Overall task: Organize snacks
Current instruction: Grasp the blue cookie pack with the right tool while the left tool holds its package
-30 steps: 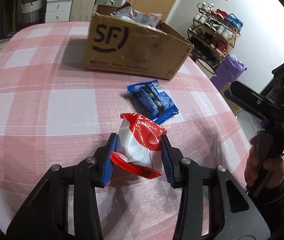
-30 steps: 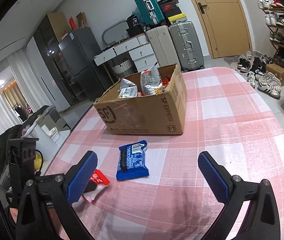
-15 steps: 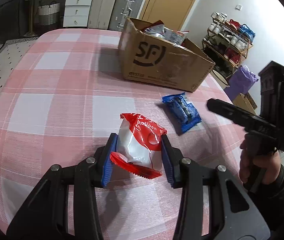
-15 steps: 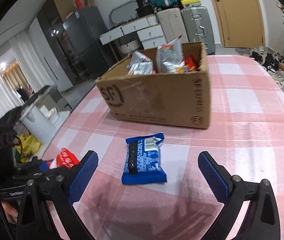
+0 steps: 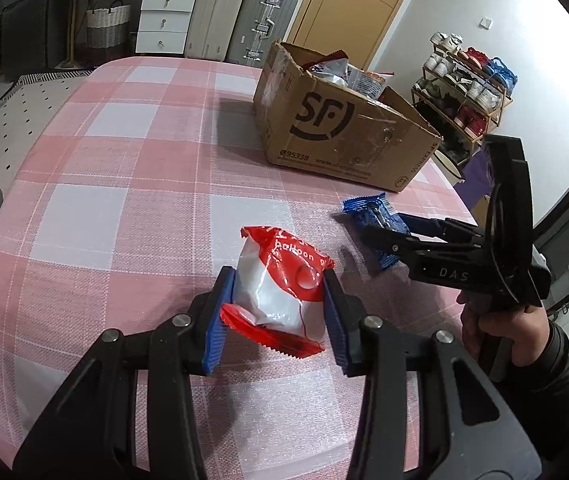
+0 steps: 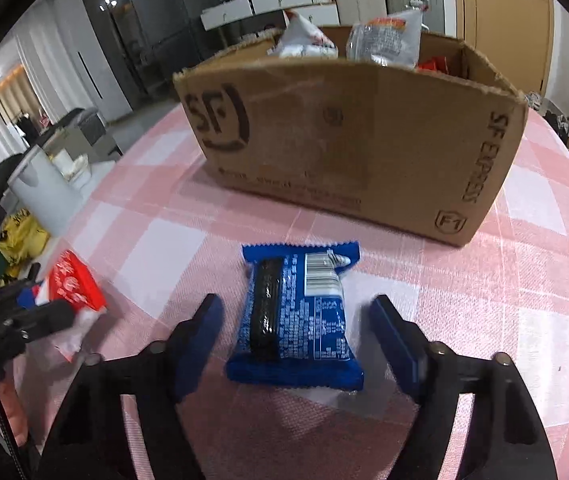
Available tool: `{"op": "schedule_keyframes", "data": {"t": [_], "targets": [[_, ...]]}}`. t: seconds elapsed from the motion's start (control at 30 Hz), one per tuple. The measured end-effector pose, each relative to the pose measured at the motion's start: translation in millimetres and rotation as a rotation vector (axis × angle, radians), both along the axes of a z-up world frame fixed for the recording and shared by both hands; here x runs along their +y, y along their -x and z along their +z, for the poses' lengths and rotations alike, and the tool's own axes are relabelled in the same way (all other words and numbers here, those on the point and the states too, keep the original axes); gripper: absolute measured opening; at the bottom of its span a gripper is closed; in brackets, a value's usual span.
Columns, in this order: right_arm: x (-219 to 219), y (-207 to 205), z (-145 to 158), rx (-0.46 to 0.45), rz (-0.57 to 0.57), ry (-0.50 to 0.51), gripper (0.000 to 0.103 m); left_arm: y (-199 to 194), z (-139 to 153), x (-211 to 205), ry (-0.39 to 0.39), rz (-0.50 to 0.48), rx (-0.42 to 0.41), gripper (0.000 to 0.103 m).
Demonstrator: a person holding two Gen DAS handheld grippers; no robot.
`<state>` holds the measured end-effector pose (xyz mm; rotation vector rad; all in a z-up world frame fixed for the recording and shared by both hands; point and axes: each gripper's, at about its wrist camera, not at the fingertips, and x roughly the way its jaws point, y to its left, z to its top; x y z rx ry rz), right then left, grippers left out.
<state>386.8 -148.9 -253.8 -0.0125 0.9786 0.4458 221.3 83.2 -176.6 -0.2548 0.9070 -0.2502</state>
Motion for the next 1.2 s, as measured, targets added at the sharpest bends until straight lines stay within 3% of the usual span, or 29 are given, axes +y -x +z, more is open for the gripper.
{"op": "schedule_keyframes", "data": {"t": [0.13,0.2,0.33,0.53,0.83,1.2], "targets": [[3,0,-2,-0.009,-0.001,0.015,0.060,2,1,0,0.002,0.002,0.001,0.039],[3,0,-4,-0.011,0.004,0.014,0.046,4,3,-1,0.004,0.002,-0.002,0.039],[4,4,-5,-0.007,0.019,0.020,0.045,9,7,-2,0.009,0.005,-0.011,0.039],[-12,16,-1,0.007,0.008,-0.062,0.045,17,14,-4,0.006,0.001,-0.020,0.040],[-30,52,21,-0.037,0.012,-0.119,0.045,30,35,-20,-0.014,-0.029,-0.058,0.040],[-75,93,82,-0.147,-0.007,-0.291,0.045,35,74,-50,-0.037,-0.079,-0.119,0.040]]}}
